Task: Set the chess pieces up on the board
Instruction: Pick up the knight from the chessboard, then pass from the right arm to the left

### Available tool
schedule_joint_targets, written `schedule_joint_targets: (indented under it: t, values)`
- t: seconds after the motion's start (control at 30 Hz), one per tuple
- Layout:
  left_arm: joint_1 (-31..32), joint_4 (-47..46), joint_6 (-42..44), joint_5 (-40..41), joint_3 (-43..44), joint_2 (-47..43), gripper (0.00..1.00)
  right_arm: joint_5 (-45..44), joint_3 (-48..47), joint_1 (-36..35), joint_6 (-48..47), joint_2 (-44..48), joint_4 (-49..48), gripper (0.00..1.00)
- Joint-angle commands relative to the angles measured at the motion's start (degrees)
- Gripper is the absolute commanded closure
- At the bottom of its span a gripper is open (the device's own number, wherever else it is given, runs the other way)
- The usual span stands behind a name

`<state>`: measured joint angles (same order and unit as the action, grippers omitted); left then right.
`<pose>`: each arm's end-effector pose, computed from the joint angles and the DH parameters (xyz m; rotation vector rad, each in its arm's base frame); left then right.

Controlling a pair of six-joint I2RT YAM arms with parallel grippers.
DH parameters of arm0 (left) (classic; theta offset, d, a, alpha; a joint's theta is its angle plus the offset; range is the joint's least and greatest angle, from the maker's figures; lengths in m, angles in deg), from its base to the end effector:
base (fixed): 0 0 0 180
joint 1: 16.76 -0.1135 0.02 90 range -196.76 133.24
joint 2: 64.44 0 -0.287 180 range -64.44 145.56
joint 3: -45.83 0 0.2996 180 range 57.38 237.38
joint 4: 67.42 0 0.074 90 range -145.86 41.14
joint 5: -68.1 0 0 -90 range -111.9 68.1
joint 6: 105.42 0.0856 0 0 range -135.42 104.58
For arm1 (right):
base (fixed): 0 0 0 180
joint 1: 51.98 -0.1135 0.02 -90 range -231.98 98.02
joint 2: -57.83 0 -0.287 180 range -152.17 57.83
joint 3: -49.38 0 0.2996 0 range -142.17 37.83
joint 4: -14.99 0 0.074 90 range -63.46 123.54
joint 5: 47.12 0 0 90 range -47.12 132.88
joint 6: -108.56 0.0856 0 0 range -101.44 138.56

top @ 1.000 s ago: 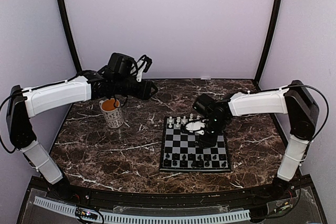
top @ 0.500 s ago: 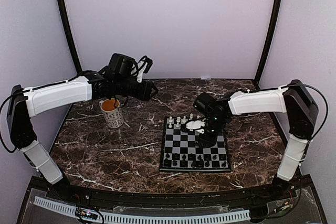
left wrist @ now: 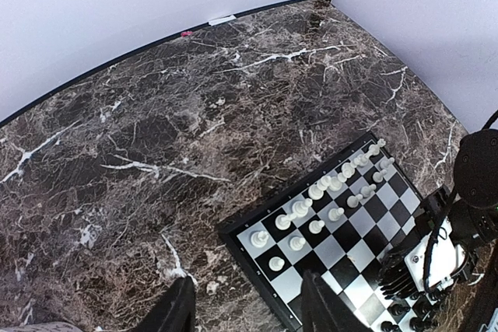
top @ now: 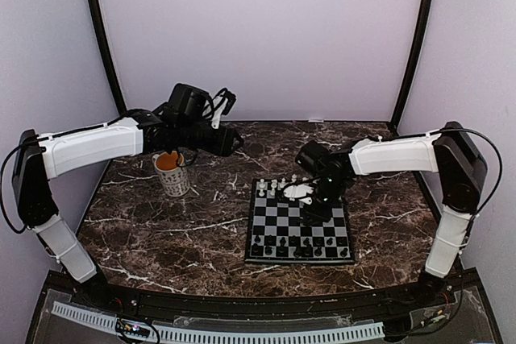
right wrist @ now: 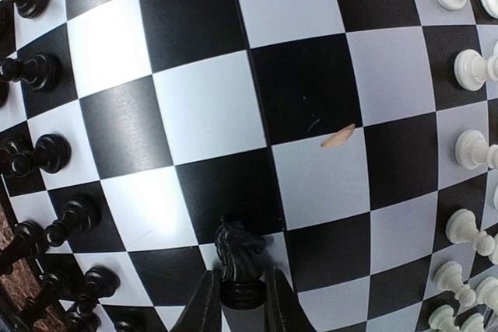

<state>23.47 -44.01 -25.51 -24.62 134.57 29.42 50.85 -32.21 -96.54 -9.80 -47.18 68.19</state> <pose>0.3622 -0.3117 0.2969 0.5804 2.0403 -0.5818 0.2809 0.2933 0.1172 -1.7543 2.3341 0.2496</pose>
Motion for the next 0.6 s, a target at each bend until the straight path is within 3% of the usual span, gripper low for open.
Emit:
schedule_joint_targets:
  t: [0.0, 0.2, 0.3, 0.37, 0.57]
  values:
    - [-0.1, 0.2, 0.7, -2.1, 1.2, 0.4, 0.52, 3.2, 0.2, 0.8, -0.5, 5.5, 1.7, 0.85]
    - [-0.2, -5.2, 7.2, -16.3, -0.4, 0.2, 0.55, 15.9, 1.5, 6.6, -2.0, 13.6, -0.2, 0.86]
    - [0.1, -10.7, 5.8, -22.1, -2.4, -1.2, 0.55, 23.1, 3.1, 10.1, -2.1, 16.7, -2.5, 0.86]
    - [0.6, -13.2, 1.3, -23.4, -2.0, -1.1, 0.55, 26.5, 5.4, 12.1, -0.9, 19.0, -5.7, 0.86]
    - [2.9, -14.7, -23.7, -21.2, 1.7, 3.4, 0.59, 27.8, 9.8, 13.2, -1.4, 22.5, -11.3, 0.85]
